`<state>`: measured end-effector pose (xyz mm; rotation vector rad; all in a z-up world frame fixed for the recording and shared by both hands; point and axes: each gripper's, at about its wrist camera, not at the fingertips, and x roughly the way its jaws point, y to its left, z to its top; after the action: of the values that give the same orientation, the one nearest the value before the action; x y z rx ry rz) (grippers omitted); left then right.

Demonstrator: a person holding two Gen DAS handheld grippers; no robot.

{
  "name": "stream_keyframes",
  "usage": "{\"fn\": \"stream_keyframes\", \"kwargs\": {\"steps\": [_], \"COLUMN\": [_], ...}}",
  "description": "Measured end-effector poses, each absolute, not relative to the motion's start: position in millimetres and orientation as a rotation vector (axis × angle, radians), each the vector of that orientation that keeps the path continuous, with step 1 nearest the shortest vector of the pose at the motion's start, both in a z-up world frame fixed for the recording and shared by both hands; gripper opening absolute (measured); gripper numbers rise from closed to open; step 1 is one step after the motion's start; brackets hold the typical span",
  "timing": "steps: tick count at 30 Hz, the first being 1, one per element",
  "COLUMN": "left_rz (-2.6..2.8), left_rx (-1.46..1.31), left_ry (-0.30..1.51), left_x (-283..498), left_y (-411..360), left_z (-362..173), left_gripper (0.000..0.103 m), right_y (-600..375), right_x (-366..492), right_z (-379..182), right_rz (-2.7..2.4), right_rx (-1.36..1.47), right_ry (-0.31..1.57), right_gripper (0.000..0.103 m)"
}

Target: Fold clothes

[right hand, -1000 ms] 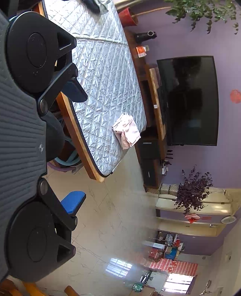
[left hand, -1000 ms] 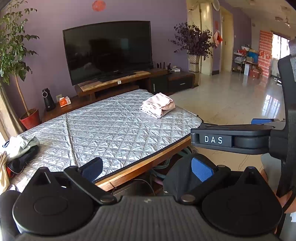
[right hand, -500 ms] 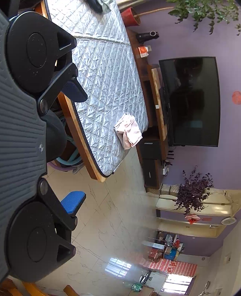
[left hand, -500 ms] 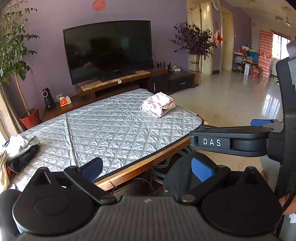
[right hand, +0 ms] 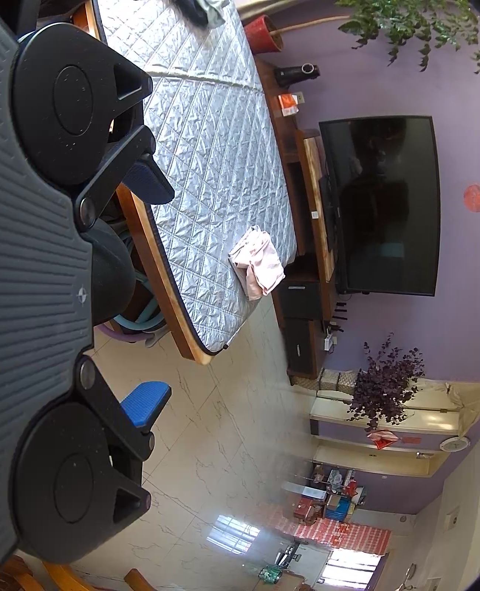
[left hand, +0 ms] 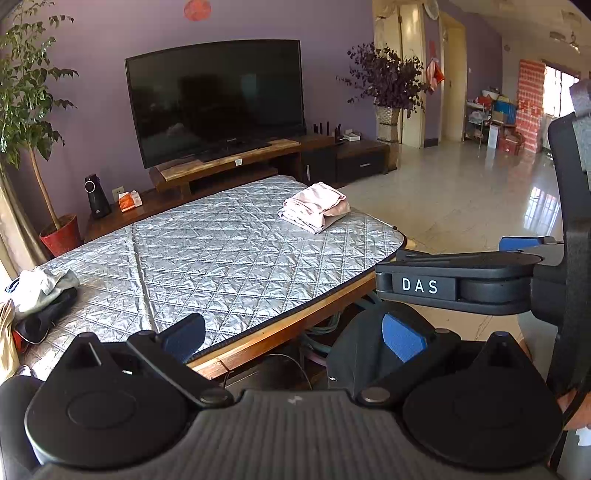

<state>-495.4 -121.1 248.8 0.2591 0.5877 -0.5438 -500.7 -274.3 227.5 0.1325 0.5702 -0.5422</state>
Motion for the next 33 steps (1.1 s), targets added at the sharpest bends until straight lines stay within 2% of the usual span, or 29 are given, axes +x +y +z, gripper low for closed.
{"fn": "stream_keyframes", "kwargs": {"steps": [33], "left_rz": [-0.535], "left_rx": [0.272], "left_ry": [0.585], "left_x": [-493.8], "left_y": [-122.2], "left_z": [247.2], "left_gripper": [0.102], "right_y": [-271.8], "right_x": [-501.1], "right_z": [225.5], "right_rz": [-0.536], "right_rx": [0.123], "right_ry": [0.578], "right_gripper": [0.103]}}
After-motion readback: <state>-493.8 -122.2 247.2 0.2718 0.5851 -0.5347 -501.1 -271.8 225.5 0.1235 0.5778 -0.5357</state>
